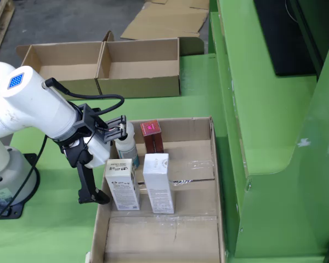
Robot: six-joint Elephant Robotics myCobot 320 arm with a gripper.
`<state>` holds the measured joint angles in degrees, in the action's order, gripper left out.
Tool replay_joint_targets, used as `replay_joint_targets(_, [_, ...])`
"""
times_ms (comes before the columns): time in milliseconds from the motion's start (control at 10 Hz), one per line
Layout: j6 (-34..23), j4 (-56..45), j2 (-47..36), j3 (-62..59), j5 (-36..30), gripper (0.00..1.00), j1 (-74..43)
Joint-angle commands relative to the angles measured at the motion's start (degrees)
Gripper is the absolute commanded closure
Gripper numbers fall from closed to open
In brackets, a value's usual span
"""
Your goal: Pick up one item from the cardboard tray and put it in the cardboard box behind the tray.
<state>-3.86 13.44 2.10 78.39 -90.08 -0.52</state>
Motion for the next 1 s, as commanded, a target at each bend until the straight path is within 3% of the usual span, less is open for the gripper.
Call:
replay_joint_targets(0, [-0.03,-0.52,0.00,-3.54,0.24,0.00,1.41])
replay_joint_targets(900, [9.79,-3.74,4.17,-9.92,5.30,0.00,13.63])
